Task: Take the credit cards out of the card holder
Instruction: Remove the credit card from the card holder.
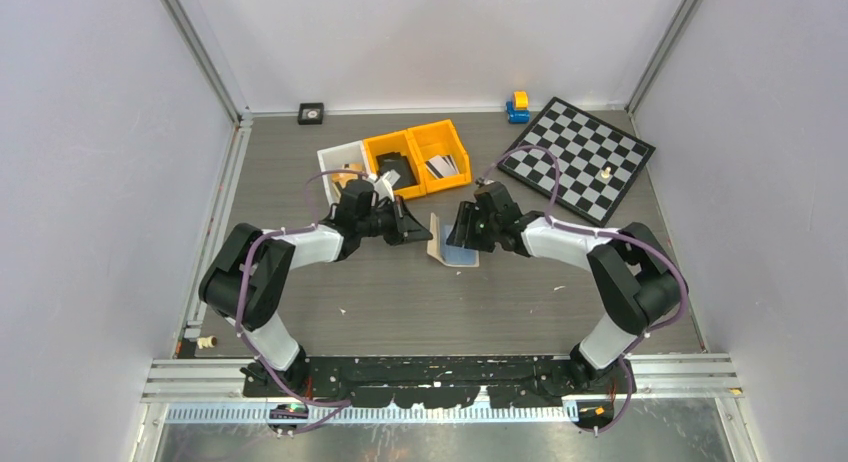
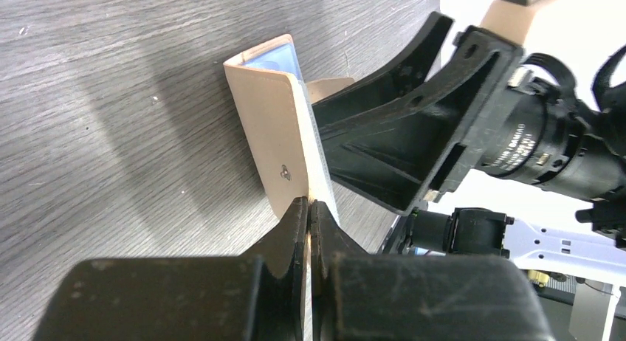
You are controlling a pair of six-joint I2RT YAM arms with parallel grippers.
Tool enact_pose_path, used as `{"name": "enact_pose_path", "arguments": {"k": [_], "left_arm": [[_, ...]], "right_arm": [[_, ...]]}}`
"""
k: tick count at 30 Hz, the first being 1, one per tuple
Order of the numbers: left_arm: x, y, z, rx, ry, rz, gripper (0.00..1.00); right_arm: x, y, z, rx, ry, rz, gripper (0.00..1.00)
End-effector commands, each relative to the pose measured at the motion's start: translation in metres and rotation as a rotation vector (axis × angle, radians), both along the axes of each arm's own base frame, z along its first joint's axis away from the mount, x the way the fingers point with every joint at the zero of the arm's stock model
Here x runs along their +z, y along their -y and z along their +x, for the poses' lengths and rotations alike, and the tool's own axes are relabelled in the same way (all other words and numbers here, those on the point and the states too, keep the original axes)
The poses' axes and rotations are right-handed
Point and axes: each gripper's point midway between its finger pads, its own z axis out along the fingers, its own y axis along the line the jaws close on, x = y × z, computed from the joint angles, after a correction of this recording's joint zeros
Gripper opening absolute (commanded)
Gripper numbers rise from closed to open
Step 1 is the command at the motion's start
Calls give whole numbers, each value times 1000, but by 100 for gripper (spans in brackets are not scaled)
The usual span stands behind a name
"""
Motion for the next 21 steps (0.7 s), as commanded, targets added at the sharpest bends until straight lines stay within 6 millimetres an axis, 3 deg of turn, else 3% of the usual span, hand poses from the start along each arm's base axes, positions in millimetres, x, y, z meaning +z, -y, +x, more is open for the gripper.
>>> {"name": "enact_pose_path", "arguments": {"k": [1, 5, 8, 14, 18, 21], "left_arm": [[20, -1, 7, -4, 76, -6, 0], [17, -2, 8, 1, 70, 13, 0], [15, -2, 9, 2, 64, 17, 0], [14, -2, 8, 0, 61, 17, 0], [17, -1, 8, -5, 68, 7, 0], [17, 0, 8, -7, 66, 1, 0]], "right_arm": [[45, 10, 14, -60, 152, -2, 55], [77, 26, 15, -132, 300, 48, 56], [93, 20, 11, -94, 348, 114, 56], [78, -6, 7, 12, 262, 158, 52], [76, -23, 1, 86, 233, 218, 66], [69, -28, 1, 100, 209, 221, 70]]}}
